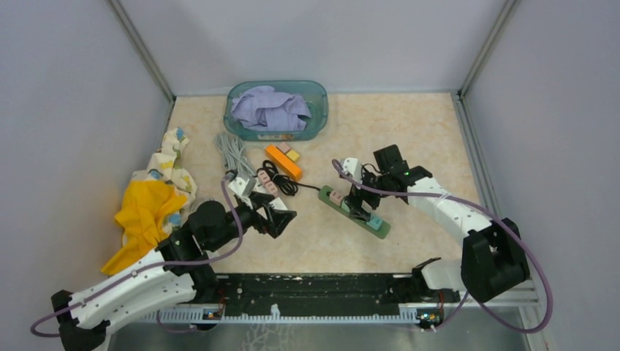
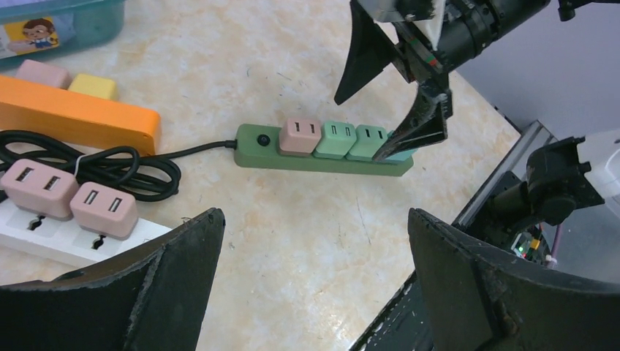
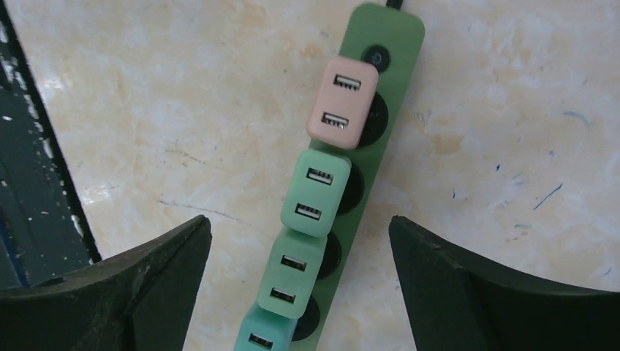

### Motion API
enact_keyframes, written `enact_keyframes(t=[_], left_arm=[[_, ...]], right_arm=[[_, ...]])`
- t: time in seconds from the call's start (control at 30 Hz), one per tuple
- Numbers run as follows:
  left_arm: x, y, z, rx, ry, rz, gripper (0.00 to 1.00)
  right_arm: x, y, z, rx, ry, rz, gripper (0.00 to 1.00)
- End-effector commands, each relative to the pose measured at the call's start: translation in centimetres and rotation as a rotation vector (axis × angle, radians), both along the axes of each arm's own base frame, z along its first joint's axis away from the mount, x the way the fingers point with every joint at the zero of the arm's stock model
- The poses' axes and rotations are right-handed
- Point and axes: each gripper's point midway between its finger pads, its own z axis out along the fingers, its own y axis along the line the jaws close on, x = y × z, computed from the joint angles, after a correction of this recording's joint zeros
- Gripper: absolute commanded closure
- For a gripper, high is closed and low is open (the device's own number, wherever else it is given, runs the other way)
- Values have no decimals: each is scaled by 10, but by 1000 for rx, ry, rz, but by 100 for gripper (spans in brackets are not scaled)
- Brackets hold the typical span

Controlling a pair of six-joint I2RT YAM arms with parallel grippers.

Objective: Pull the plug off the socket

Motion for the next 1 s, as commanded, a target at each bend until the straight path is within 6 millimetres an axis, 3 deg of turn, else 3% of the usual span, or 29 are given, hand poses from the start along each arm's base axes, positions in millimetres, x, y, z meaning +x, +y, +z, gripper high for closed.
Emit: enact_keyframes(t=[0.0,0.13,0.27,0.4,0.53,0.63,0.73,0.97], left_arm=[[-5,-15,3,-39,-65,-82,0],[-9,-18,-6,-48,-97,-116,0],[-16,-16,-8,-79,-152,-149,0],[-25,-18,-16,-95,-207,-206,0],[-35,-24,-22,-81,-265,-291,0],[-49,-34,-26,-79,-294,-394,2],[-61,-46,-32,-101,-310,-485,4],[-56,-63,-75,71,-351,-525,4]], right_arm=[[11,-9,-32,-119,9,-122,8],[16,-14,-60,-242,-2,-155,9],[22,-17,-66,-278,-4,-156,25],[7,-14,-73,-279,48,-68,51],[-11,-6,-66,-233,59,73,64],[-30,-3,-56,-188,-6,281,72],[-42,-5,-53,-190,-95,481,77],[-37,-8,-62,-255,-143,689,73]])
